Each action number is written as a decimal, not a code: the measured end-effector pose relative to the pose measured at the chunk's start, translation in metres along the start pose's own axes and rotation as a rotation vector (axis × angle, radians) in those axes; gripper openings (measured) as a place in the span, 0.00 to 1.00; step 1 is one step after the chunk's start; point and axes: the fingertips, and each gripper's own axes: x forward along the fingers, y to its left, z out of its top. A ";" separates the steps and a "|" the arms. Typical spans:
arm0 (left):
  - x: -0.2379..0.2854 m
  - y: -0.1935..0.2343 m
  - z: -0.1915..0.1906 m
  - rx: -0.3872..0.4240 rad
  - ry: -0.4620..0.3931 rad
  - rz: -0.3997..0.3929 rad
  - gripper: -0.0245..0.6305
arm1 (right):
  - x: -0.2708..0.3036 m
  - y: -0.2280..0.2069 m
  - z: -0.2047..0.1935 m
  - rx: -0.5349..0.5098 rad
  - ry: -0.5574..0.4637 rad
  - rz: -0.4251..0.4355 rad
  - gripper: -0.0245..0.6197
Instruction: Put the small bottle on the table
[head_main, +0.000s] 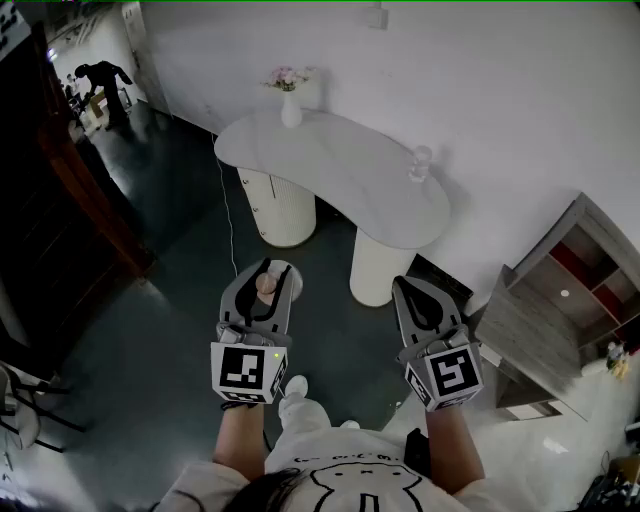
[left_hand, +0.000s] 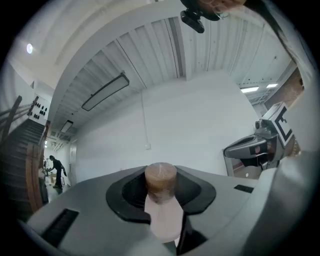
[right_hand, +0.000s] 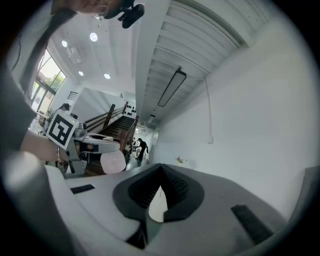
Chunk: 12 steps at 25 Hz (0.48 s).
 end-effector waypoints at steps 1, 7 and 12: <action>-0.003 0.001 -0.001 0.000 0.003 0.002 0.22 | -0.001 0.002 0.000 0.001 0.000 0.002 0.03; -0.009 0.008 -0.007 0.013 0.007 0.020 0.22 | 0.002 0.010 -0.001 0.000 -0.009 0.017 0.03; 0.001 0.028 -0.010 0.015 0.000 0.021 0.22 | 0.025 0.011 0.001 0.005 -0.012 0.007 0.03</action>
